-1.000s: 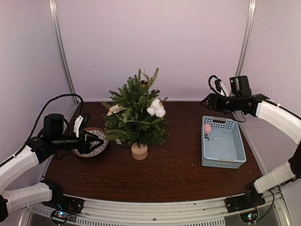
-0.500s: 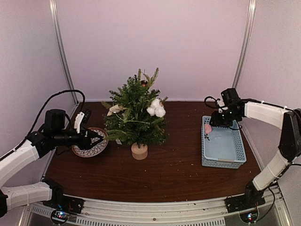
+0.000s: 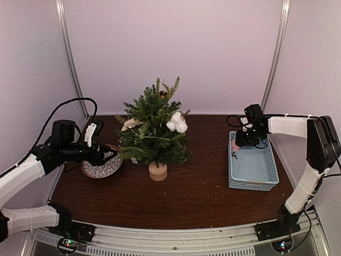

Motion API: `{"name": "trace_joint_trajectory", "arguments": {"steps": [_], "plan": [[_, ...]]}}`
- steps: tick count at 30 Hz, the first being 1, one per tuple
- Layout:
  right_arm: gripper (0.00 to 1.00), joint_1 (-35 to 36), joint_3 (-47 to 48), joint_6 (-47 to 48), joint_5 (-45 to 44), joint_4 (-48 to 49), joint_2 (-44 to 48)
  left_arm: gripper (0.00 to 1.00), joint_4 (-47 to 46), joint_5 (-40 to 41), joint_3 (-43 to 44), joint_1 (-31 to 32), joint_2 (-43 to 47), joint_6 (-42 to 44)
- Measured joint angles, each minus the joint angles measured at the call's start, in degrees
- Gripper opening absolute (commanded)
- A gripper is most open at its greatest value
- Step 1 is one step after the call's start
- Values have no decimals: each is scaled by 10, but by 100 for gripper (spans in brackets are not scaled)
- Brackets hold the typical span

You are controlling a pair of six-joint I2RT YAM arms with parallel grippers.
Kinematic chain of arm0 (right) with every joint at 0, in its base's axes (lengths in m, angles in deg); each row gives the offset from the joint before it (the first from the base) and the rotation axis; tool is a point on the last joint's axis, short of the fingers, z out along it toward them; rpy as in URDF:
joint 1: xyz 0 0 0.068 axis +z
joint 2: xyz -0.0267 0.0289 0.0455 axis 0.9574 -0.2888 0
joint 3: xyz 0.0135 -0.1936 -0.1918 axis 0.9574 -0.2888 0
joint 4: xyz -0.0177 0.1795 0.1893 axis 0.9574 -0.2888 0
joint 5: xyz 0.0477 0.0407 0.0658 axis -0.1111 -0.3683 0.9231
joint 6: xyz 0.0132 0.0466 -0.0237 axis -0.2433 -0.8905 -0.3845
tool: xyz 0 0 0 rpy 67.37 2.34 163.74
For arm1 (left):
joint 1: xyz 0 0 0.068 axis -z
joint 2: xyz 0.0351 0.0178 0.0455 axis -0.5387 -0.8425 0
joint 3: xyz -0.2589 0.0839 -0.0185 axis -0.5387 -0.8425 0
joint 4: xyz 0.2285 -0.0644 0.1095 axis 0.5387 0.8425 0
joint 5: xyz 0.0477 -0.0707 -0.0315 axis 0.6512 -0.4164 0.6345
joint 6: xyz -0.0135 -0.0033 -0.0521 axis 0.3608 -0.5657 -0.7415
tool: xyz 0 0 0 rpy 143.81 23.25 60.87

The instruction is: Decorate the small christmas tree

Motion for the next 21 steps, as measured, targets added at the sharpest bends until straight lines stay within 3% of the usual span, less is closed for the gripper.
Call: {"name": "trace_joint_trajectory", "arguments": {"steps": [6,9,11,13,21], "plan": [[36,0,0,3,4,34,-34,56,14,5,19,0,-2,4],[24,0,0,3,7,44,-43,56,27,9,19,0,2,4],[9,-2,0,5,9,49,-43,56,34,11,19,0,5,5],[0,-2,-1,3,9,54,-43,56,37,12,19,0,9,6],[0,-2,-14,14,2,35,16,56,51,19,19,0,20,15]]}}
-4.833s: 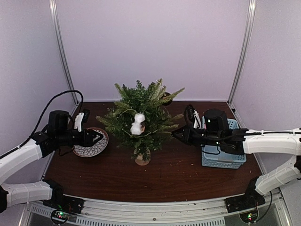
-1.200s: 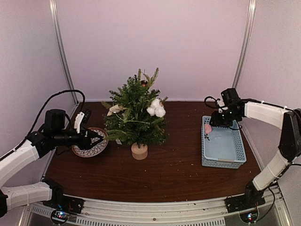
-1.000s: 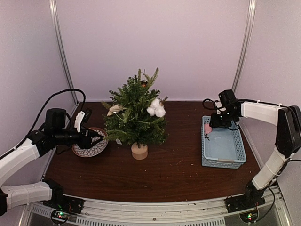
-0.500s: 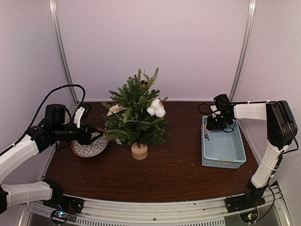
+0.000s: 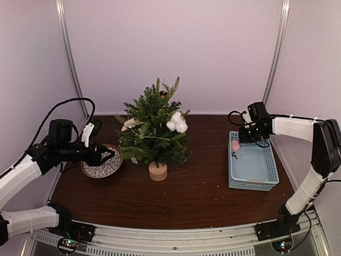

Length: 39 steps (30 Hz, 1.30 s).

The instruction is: Decorate the small christmas tree

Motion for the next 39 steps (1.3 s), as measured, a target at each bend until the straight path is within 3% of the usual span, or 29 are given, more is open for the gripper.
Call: {"name": "trace_joint_trajectory", "arguments": {"steps": [4,10,17,27,33,35,38,39], "plan": [[25,0,-20,10,-4,5,70,56,8,3,0,0,11,3],[36,0,-19,21,9,20,24,56,8,7,0,0,26,3],[36,-1,-11,27,13,27,-44,56,8,16,0,0,36,1],[38,-26,78,27,22,12,-117,56,10,24,0,0,32,-3],[34,-31,99,31,52,1,-141,56,12,28,0,0,23,-3],[24,-32,99,33,61,-5,-142,56,12,29,0,0,22,-3],[0,-33,99,31,69,-7,-142,56,12,31,0,0,22,-3],[0,-33,99,36,71,-7,-142,56,12,31,0,0,21,-3]]}}
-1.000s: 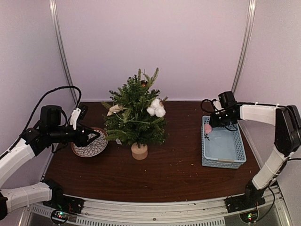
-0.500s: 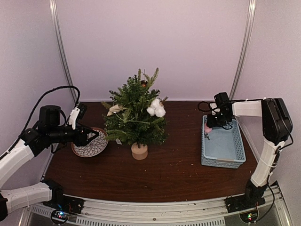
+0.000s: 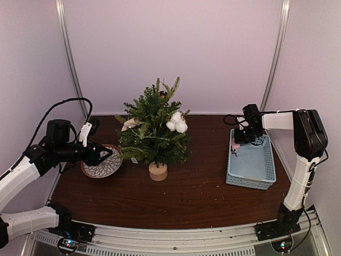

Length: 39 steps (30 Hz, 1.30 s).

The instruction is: Decorate the small christmas tree

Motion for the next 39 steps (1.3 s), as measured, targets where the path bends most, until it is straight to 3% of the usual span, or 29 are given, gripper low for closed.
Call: {"name": "trace_joint_trajectory", "arguments": {"steps": [7,19,23,30,39], "plan": [[0,-1,-10,2,-2,-23,36,56,2,1,11,0,-6,1],[0,17,-14,-42,-4,-114,316,51,57,37,99,0,19,12],[0,90,50,-78,-9,-176,375,48,93,43,162,0,29,22],[0,298,230,-133,-71,-222,410,44,120,42,226,0,79,34],[0,468,355,-137,-200,-213,336,41,112,-3,311,0,54,47]]}}
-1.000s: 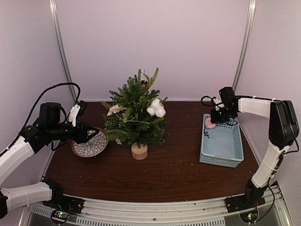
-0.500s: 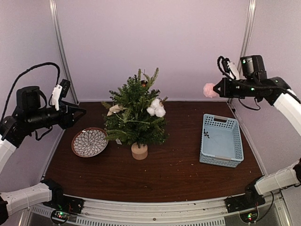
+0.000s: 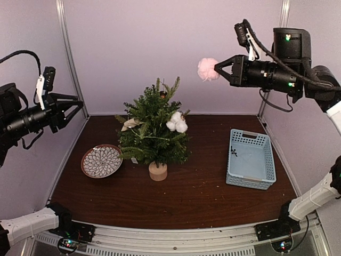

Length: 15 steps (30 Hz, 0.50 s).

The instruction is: Decorate the small christmas tree

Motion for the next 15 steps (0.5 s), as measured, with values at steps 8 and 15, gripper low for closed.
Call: {"name": "trace_joint_trajectory", "arguments": {"steps": [8,15], "plan": [[0,72,80,22,-56,25,-116,40,1,31,100,103,-106,68],[0,89,126,33,-67,52,-174,40,-8,167,140,280,-178,188]]}}
